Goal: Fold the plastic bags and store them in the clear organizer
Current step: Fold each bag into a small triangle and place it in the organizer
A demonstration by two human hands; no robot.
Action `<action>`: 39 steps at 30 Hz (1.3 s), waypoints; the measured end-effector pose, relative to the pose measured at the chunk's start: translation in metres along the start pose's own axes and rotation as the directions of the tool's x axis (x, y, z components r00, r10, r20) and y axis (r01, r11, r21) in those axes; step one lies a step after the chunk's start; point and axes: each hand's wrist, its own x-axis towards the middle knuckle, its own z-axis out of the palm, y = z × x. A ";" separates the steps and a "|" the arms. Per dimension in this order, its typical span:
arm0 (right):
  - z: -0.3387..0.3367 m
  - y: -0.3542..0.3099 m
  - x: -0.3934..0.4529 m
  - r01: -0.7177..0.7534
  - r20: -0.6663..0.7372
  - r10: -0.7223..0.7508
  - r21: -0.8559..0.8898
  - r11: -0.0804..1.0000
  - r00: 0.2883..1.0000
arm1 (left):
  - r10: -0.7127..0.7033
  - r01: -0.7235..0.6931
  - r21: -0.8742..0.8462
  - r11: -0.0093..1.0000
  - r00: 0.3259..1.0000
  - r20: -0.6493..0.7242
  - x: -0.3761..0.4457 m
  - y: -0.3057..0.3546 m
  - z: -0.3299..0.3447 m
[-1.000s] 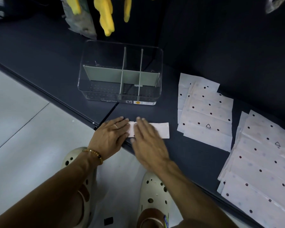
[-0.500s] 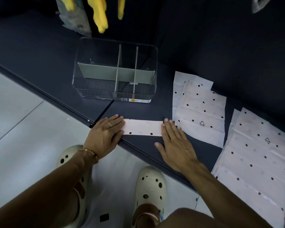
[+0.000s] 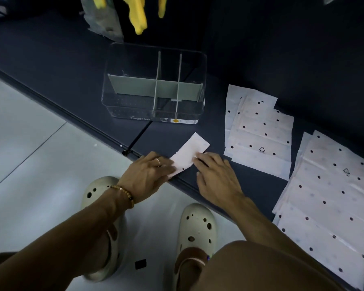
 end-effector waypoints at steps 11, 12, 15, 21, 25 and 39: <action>0.005 -0.020 0.024 -0.340 0.012 0.494 0.739 0.581 0.869 | -0.495 0.475 -0.482 0.736 0.864 0.096 0.032 0.017 -0.002; 0.003 -0.019 0.028 -0.374 0.056 0.514 0.753 0.541 0.856 | -0.521 0.495 -0.480 0.724 0.849 0.090 0.035 0.018 -0.001; 0.001 -0.016 0.039 -0.494 0.163 0.586 0.735 0.465 0.794 | -0.614 0.580 -0.464 0.669 0.784 0.094 0.046 0.023 0.002; -0.001 -0.015 0.052 -0.614 0.231 0.654 0.650 0.447 0.720 | -0.721 0.719 -0.377 0.583 0.673 0.167 0.069 0.024 0.008; -0.003 -0.014 0.056 -0.639 0.245 0.672 0.638 0.431 0.698 | -0.753 0.762 -0.291 0.578 0.636 0.169 0.076 0.021 0.011; -0.003 -0.009 0.042 -0.466 -0.112 0.619 0.559 0.686 0.777 | -0.145 0.136 -0.058 0.989 0.970 -0.194 0.049 0.012 0.029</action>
